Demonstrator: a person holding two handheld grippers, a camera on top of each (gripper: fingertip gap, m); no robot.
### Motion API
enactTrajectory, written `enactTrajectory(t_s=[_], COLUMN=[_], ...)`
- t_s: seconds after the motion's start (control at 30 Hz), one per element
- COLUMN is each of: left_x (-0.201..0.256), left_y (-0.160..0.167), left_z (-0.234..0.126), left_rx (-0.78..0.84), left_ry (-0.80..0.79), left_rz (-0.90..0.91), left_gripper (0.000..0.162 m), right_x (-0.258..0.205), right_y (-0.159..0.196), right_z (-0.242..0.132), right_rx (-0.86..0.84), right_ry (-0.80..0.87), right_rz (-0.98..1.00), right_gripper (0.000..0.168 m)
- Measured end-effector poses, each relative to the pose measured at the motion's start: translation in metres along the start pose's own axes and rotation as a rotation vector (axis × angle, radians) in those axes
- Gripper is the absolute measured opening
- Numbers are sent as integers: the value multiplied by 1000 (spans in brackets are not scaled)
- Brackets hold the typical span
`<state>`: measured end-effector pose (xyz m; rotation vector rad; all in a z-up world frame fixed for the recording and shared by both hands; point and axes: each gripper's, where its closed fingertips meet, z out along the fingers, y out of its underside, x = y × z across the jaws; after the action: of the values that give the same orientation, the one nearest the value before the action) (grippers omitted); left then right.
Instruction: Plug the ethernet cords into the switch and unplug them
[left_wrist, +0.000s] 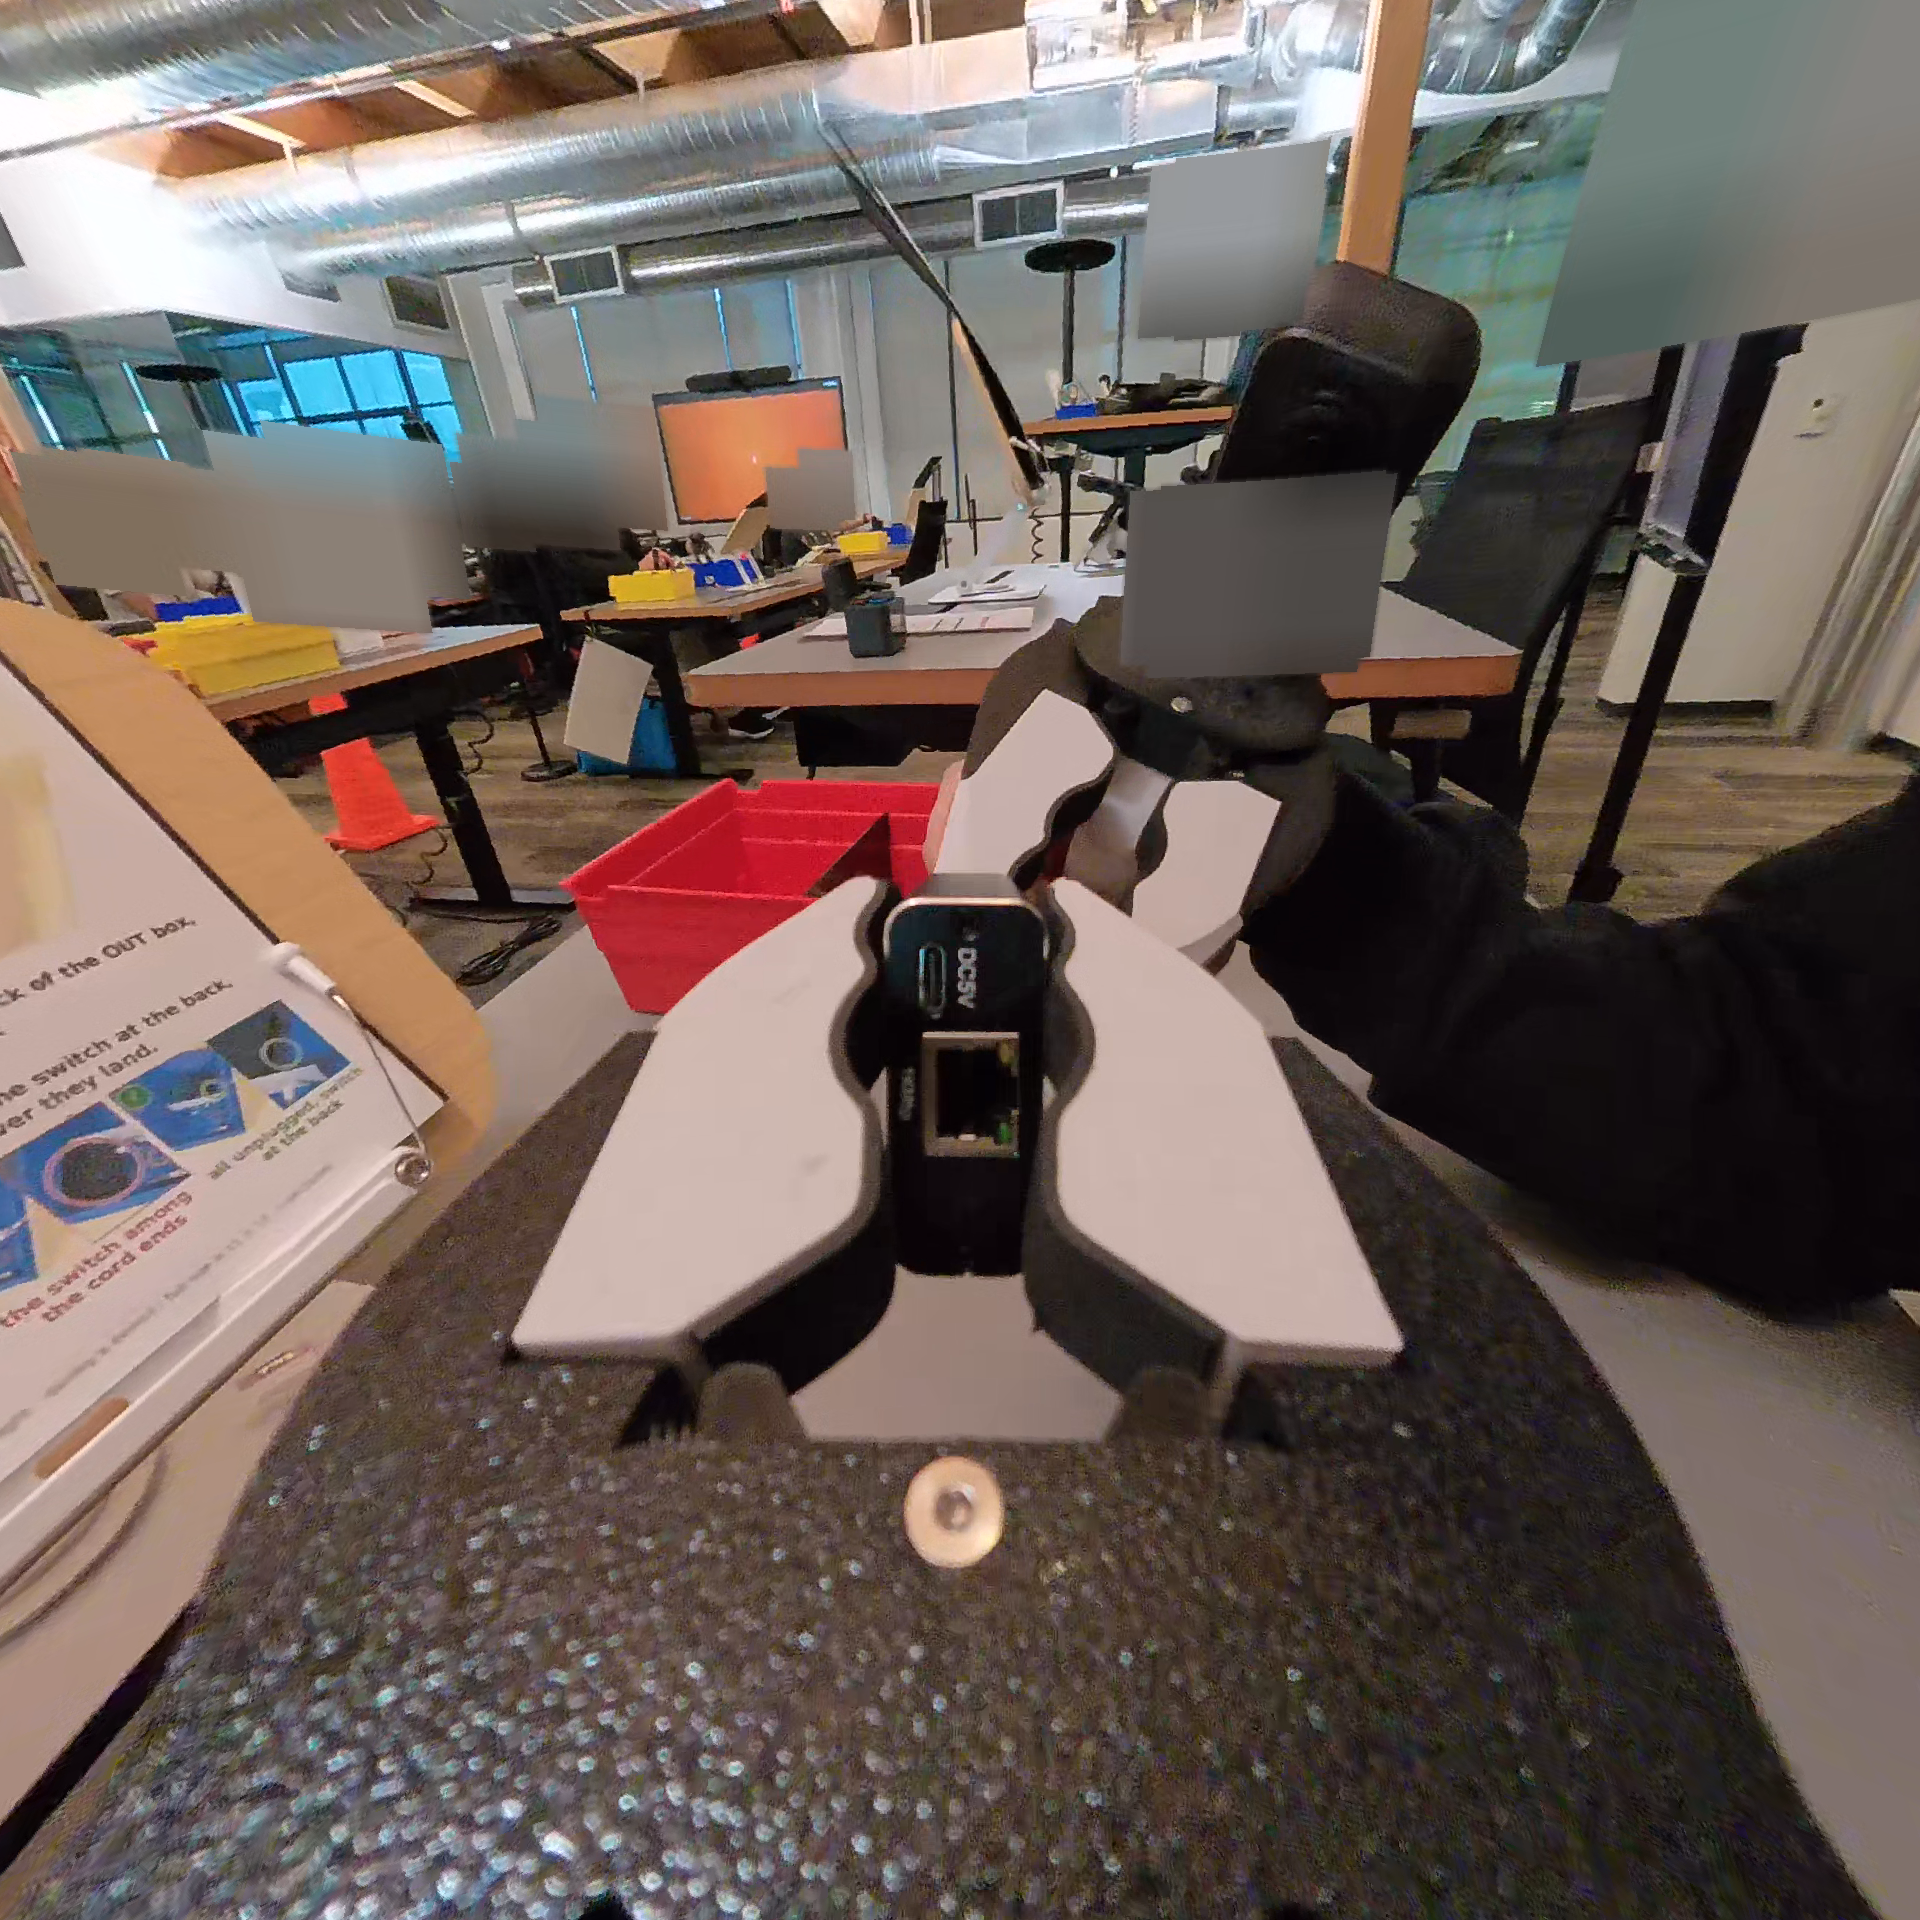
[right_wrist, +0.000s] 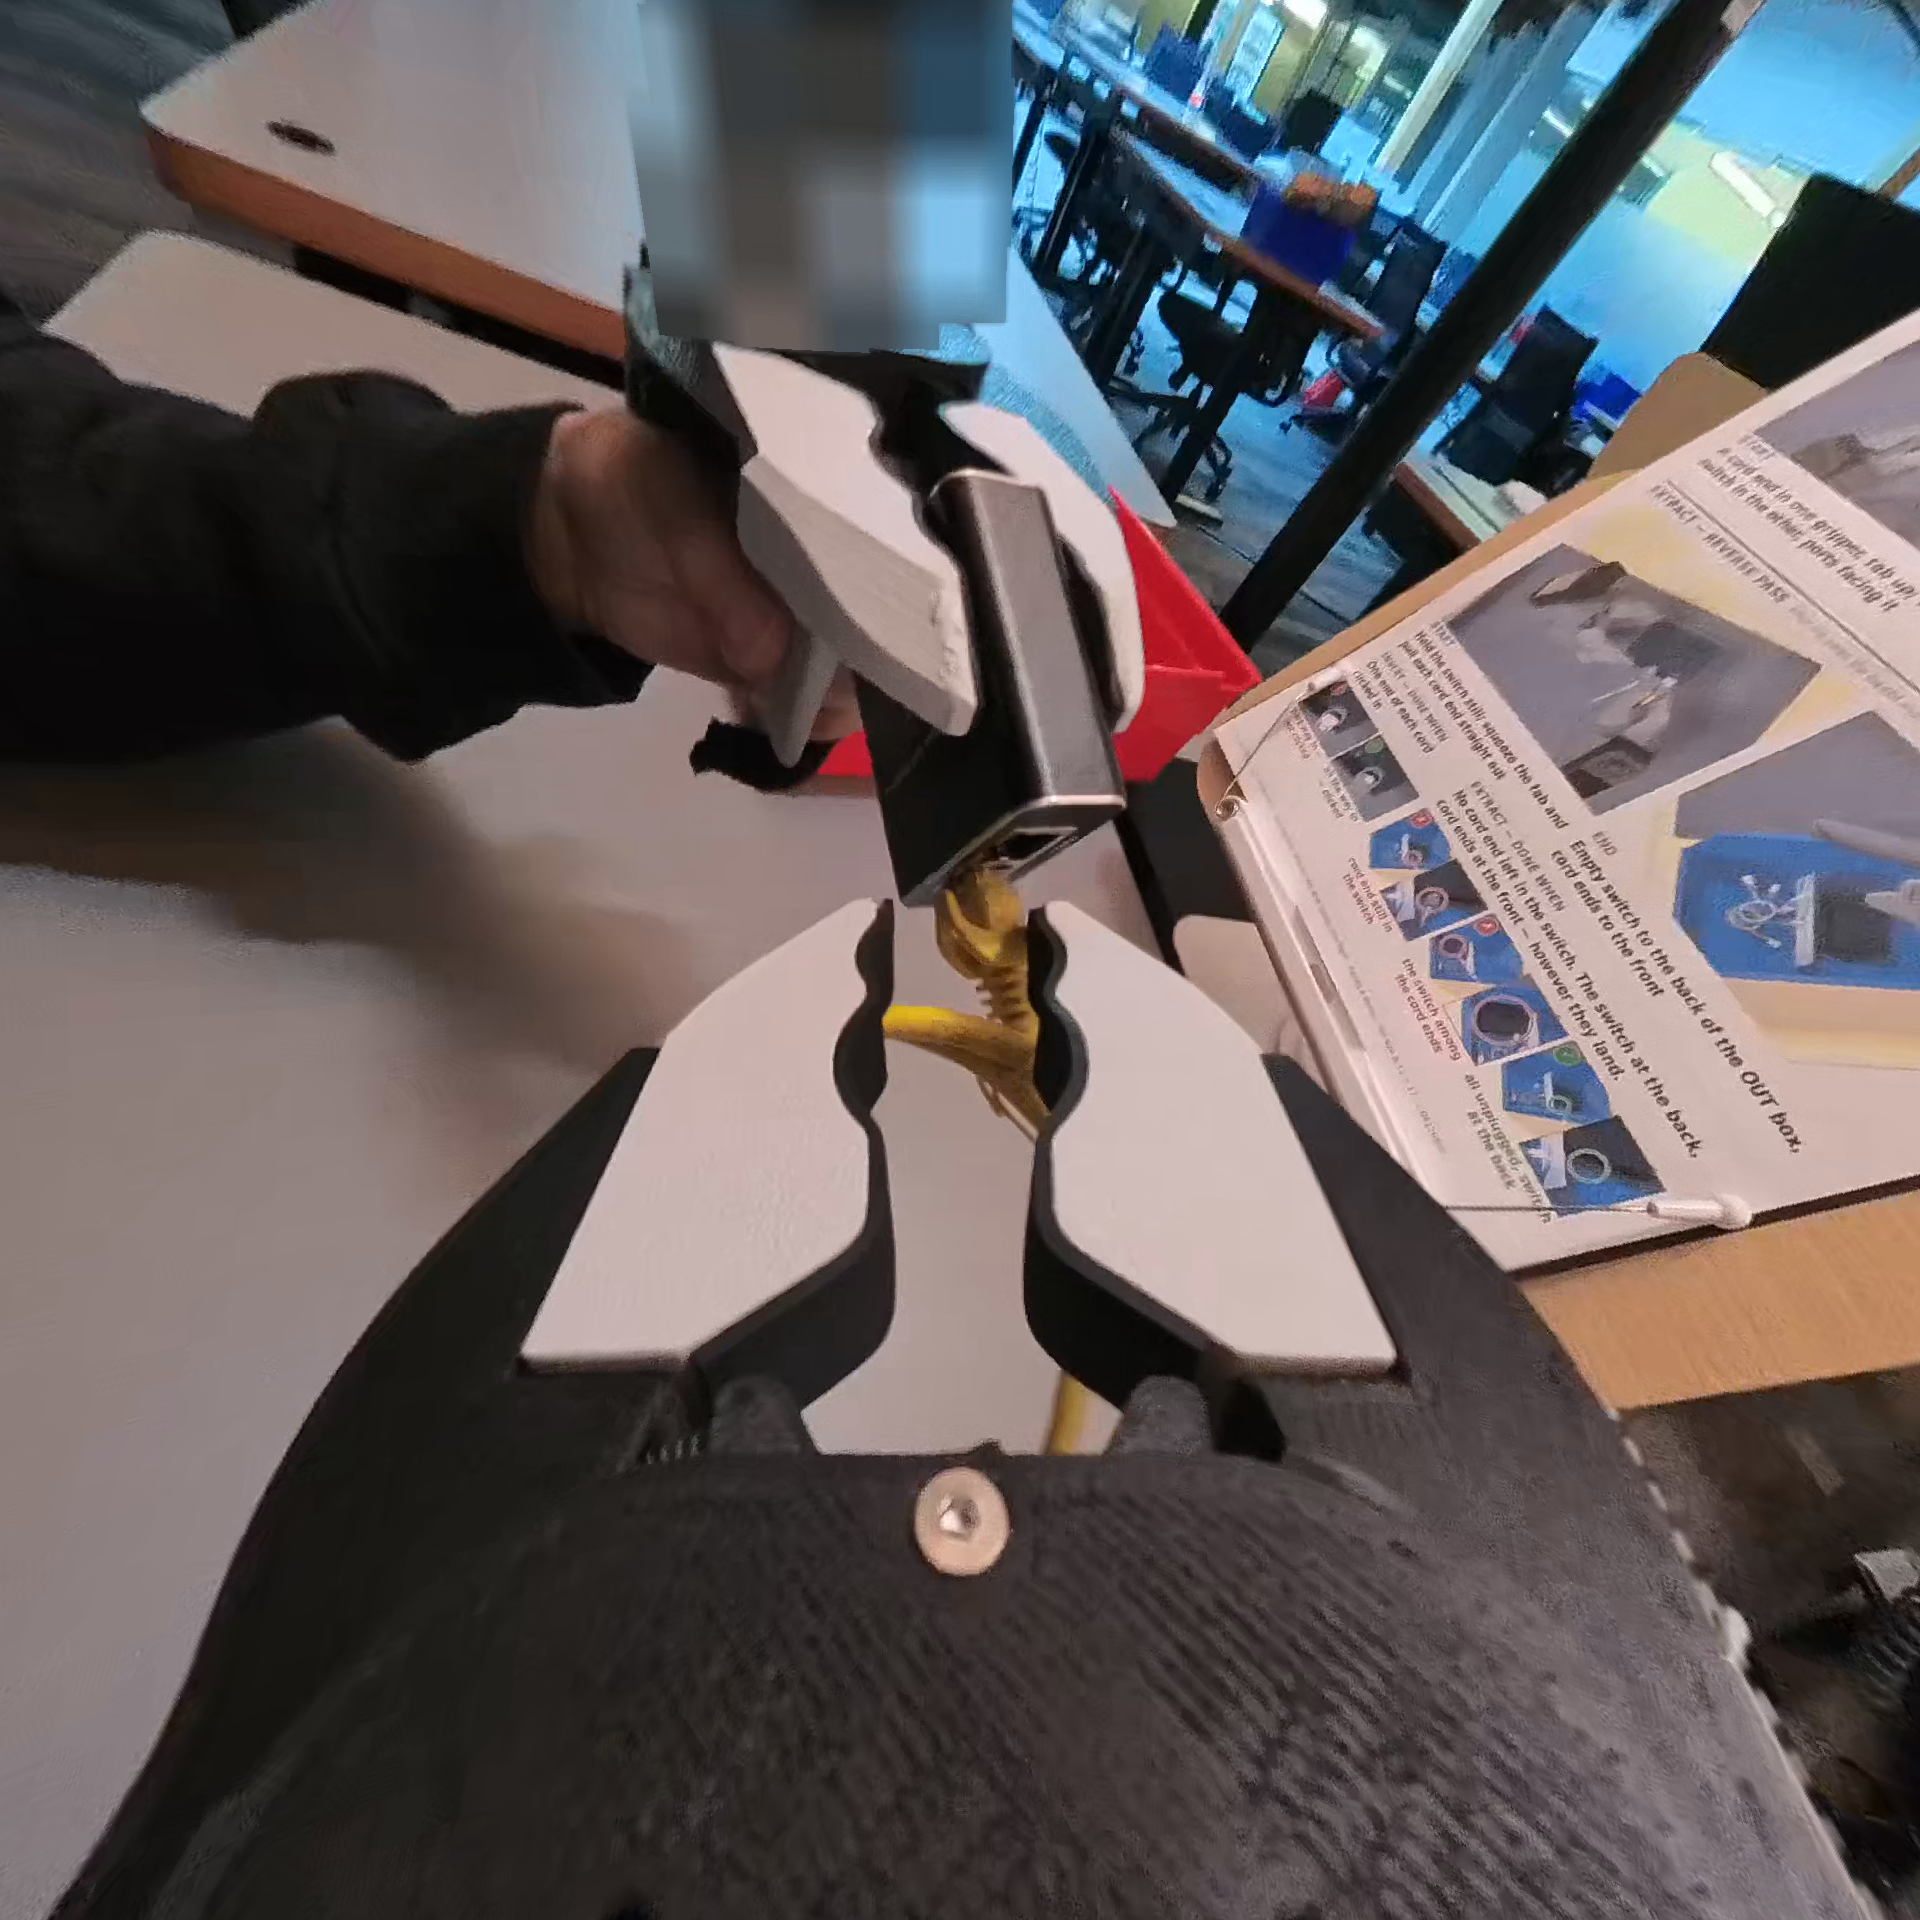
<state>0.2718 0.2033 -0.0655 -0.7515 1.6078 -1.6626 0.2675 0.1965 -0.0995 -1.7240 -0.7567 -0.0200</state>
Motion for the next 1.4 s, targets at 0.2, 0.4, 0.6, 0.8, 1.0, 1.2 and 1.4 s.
enactTrajectory(t_s=[0.2,0.4,0.6,0.8,1.0,1.2,1.4], left_x=[18,33,39,32,22,22,23], left_y=[-12,-20,-24,-18,-8,14,27], left_z=[-12,-15,-13,-11,-12,-11,-8], left_rx=[37,54,63,53,-5,-162,-266], left_ry=[123,189,207,186,102,92,91], left_rz=[24,43,50,33,38,105,125], left_gripper=[25,26,26,25,35,31,26], right_x=[-20,-29,-32,-27,-17,-19,-21], right_y=[-14,-19,-26,-17,-9,-9,4], right_z=[5,6,5,9,8,2,7], right_rx=[36,-6,30,5,-73,-100,-138], right_ry=[-96,-115,-141,-147,-67,-65,-95], right_rz=[-6,-29,3,23,-45,-93,-36], right_gripper=[23,18,18,14,14,14,14])
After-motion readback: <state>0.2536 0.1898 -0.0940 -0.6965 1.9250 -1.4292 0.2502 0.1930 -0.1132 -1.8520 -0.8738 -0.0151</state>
